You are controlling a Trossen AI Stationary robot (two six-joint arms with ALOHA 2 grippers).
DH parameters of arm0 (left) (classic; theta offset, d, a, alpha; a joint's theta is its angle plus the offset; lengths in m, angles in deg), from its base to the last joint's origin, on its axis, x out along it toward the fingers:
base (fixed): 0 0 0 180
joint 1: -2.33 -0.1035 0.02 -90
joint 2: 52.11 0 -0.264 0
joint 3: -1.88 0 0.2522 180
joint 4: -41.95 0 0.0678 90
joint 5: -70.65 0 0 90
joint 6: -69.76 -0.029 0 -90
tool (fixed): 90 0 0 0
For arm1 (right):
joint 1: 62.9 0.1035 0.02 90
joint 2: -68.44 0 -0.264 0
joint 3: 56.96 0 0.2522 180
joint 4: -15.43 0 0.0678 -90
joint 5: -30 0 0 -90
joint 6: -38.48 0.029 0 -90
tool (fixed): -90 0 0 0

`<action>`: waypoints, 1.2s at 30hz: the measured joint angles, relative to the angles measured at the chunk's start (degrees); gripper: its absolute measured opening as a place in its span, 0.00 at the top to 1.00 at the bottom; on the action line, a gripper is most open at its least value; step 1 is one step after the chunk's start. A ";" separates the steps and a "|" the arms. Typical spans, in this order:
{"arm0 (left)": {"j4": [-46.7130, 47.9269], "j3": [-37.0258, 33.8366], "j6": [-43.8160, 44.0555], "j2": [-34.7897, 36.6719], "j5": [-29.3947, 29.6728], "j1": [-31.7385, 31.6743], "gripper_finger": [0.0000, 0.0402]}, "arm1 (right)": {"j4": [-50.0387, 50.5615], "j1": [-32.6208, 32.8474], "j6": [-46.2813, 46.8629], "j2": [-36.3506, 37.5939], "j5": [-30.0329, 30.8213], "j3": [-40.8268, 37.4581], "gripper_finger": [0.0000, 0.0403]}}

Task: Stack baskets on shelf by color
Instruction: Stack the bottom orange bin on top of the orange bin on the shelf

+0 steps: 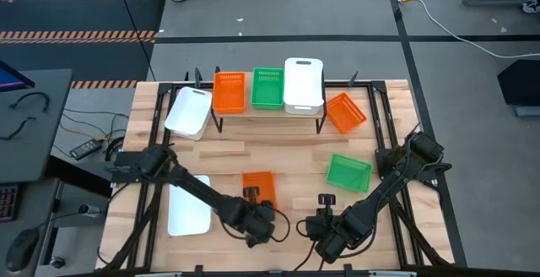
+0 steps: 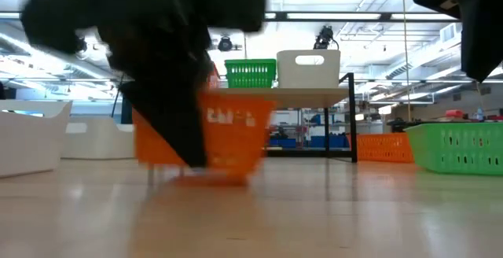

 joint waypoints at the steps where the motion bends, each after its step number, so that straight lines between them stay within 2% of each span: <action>1: 2.10 0.00 -0.05 1.44 0.13 -0.27 0.99 | -0.04 0.00 -0.02 0.00 0.00 0.00 0.67; 7: 13.65 0.02 -1.43 13.38 3.92 -3.09 0.99 | -0.24 0.00 -0.16 0.00 0.80 0.00 0.67; 12: 20.41 0.08 -7.49 24.94 8.99 -6.24 0.99 | -0.78 0.00 -2.22 -0.02 1.07 0.00 0.67; 16: 25.38 0.08 -12.39 32.41 11.46 -11.15 1.00 | -2.27 -0.55 -4.82 -0.02 1.07 0.00 0.67; 23: 24.62 0.08 -30.52 38.71 11.40 -21.96 1.00 | -6.43 -3.00 -9.45 -0.04 0.90 0.00 0.67; 26: 22.77 0.08 -36.51 38.60 9.61 -27.66 1.00 | -7.95 -3.85 -11.21 -0.04 0.84 0.00 0.67; 31: 21.11 0.05 -43.83 37.59 1.04 -38.82 1.00 | -9.38 -4.99 -14.01 -0.04 0.40 0.00 0.67; 34: 20.90 0.04 -47.64 37.69 0.21 -44.40 1.00 | -9.27 -5.50 -14.80 -0.04 -0.14 0.00 0.67; 36: 20.74 0.06 -50.09 37.99 -3.46 -47.90 1.00 | -9.27 -5.54 -15.24 -0.04 -0.51 0.00 0.67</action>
